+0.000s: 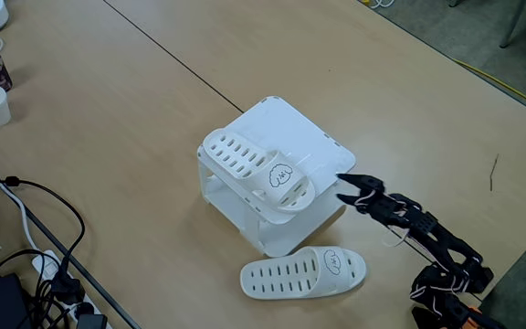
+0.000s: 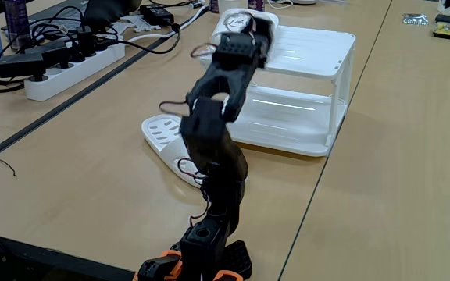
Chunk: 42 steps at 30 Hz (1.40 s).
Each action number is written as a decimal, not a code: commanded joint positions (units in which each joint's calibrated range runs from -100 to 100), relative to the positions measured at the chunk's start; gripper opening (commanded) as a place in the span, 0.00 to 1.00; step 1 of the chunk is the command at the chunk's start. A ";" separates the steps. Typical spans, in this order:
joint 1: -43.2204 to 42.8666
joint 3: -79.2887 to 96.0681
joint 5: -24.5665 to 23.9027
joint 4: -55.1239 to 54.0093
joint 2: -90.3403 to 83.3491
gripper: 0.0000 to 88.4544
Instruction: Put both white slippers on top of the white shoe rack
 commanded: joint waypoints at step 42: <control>-2.40 29.53 0.42 -0.90 12.52 0.01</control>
